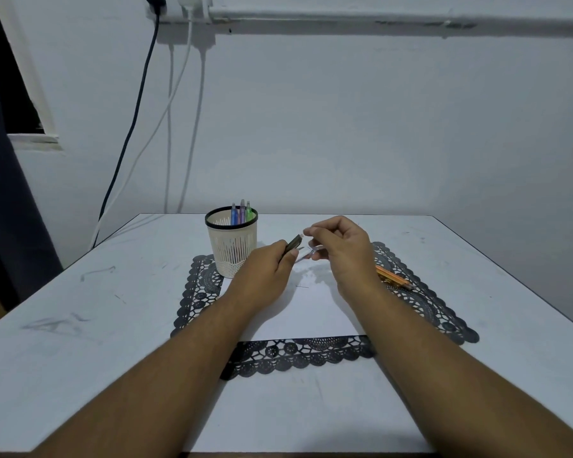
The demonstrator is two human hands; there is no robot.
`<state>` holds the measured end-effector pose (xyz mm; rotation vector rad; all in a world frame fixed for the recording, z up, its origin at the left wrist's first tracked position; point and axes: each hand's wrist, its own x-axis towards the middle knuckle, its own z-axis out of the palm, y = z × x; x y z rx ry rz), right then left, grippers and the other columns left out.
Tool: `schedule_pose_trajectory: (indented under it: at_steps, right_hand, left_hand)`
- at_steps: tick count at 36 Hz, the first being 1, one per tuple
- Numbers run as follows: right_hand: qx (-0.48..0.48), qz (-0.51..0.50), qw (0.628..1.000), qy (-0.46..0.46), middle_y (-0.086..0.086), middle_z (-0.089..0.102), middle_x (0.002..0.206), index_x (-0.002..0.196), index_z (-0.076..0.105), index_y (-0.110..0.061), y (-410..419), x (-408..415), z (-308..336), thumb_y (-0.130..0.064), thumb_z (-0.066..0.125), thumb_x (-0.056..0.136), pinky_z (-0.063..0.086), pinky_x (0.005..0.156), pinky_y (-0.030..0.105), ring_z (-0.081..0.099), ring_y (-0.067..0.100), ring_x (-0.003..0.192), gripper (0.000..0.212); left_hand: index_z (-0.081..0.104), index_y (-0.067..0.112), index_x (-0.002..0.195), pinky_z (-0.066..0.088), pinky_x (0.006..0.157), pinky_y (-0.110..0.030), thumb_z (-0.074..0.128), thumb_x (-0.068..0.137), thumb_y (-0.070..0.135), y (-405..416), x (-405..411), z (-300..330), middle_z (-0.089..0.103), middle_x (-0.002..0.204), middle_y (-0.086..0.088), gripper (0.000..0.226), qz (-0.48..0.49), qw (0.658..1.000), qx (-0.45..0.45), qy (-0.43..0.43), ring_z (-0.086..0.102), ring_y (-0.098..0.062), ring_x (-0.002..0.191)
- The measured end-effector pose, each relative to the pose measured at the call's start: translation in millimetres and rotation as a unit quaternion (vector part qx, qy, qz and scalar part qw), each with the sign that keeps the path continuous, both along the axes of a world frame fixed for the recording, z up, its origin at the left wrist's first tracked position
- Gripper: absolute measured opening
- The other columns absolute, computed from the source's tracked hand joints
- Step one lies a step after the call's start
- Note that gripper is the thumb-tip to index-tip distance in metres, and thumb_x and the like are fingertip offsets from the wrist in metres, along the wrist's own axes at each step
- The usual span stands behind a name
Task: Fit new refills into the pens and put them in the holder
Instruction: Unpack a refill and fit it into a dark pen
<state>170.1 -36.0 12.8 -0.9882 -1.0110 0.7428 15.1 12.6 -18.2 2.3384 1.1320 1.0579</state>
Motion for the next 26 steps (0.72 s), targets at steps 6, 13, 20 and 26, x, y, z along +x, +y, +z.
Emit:
schedule_pose_trajectory:
  at_steps: [6, 13, 20, 26]
  right_hand:
    - [0.001, 0.004, 1.000, -0.024, 0.011, 0.074, 0.085, 0.087, 0.070, -0.005, 1.4, -0.4, -2.8, 0.000, 0.073, 0.088, 0.054, 0.060, 0.031, 0.066, 0.018, 0.074, 0.006]
    - [0.005, -0.002, 0.999, -0.053, 0.012, 0.073, 0.083, 0.087, 0.072, -0.006, 3.9, 1.0, -5.7, -0.001, 0.073, 0.089, 0.055, 0.062, 0.032, 0.065, 0.018, 0.074, 0.005]
    - [0.006, -0.003, 0.998, -0.063, 0.007, 0.073, 0.078, 0.087, 0.072, -0.008, 4.1, 1.2, -6.8, -0.002, 0.073, 0.090, 0.055, 0.062, 0.030, 0.066, 0.016, 0.073, 0.007]
    - [0.011, -0.008, 0.997, -0.080, 0.005, 0.071, 0.077, 0.088, 0.075, -0.008, 4.8, 1.6, -7.0, -0.006, 0.074, 0.091, 0.057, 0.063, 0.031, 0.064, 0.016, 0.073, 0.004]
  left_hand:
    - [0.046, 0.026, 0.077, 0.037, 0.059, -0.038, 0.046, 0.108, 0.035, 2.5, -1.9, -0.9, 0.055, 0.070, 0.003, 0.033, -0.003, 1.000, 0.002, 0.004, 0.053, -0.019, 0.067]
    - [0.042, 0.028, 0.074, 0.036, 0.059, -0.038, 0.046, 0.108, 0.034, 3.2, -1.8, -1.2, 0.053, 0.067, 0.005, 0.035, -0.002, 1.000, 0.010, 0.018, 0.052, -0.018, 0.065]
    - [0.044, 0.024, 0.075, 0.041, 0.062, -0.042, 0.046, 0.108, 0.035, 4.2, -3.5, -1.3, 0.054, 0.068, 0.003, 0.035, 0.001, 1.000, 0.013, 0.028, 0.053, -0.019, 0.067]
    - [0.043, 0.027, 0.074, 0.041, 0.062, -0.040, 0.046, 0.108, 0.035, 1.8, -3.0, 1.0, 0.055, 0.070, 0.003, 0.035, 0.001, 0.999, 0.016, 0.036, 0.054, -0.018, 0.067]
